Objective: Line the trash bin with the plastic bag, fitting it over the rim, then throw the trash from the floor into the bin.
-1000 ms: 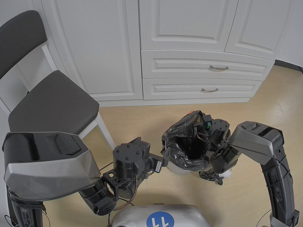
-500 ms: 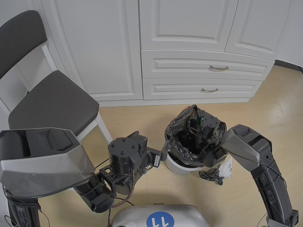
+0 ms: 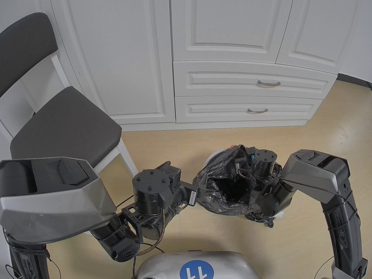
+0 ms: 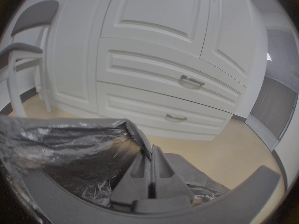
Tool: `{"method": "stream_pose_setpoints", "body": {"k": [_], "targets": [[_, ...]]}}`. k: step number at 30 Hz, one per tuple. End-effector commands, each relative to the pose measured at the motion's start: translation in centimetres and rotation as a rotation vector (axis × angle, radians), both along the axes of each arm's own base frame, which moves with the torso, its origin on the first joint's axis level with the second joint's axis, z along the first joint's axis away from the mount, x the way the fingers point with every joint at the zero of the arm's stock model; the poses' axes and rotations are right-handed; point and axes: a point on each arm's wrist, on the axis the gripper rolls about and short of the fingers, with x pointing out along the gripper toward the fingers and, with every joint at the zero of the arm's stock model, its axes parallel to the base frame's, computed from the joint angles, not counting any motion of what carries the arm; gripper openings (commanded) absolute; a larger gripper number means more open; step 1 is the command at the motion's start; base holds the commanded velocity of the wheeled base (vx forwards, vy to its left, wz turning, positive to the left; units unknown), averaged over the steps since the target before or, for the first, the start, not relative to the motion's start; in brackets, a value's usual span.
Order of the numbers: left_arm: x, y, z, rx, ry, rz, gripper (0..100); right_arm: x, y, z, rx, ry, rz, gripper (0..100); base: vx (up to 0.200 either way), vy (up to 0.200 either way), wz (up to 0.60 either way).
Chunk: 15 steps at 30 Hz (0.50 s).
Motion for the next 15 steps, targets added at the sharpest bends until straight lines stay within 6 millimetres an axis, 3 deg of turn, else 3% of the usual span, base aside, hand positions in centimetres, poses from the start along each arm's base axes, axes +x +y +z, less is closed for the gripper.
{"method": "stream_pose_setpoints", "body": {"k": [1, 2, 6, 12, 15], "targets": [[-0.2, -0.1, -0.4, 0.008, 0.01, -0.007, 100, -5.4, 0.7, 4.2, -0.071, 0.035, 0.069, 0, 0.0, 0.0, 0.0], [-0.5, -0.5, -0.9, 0.018, 0.019, -0.017, 100, -7.3, 1.8, 3.5, -0.109, 0.079, 0.108, 0, 0.0, 0.0, 0.0], [-1.1, -1.4, -2.1, 0.034, 0.039, -0.048, 100, -7.5, 2.7, 2.1, -0.129, 0.106, 0.127, 0, 0.0, 0.0, 0.0], [-1.3, -2.3, -3.7, 0.037, 0.039, -0.068, 100, -3.9, 2.4, 0.4, -0.105, 0.067, 0.029, 0, 0.0, 0.0, 0.0], [-1.9, -3.3, -5.4, 0.053, 0.058, -0.098, 100, -2.0, 2.3, -0.1, -0.083, 0.032, -0.009, 0, 0.0, 0.0, 0.0]]}}
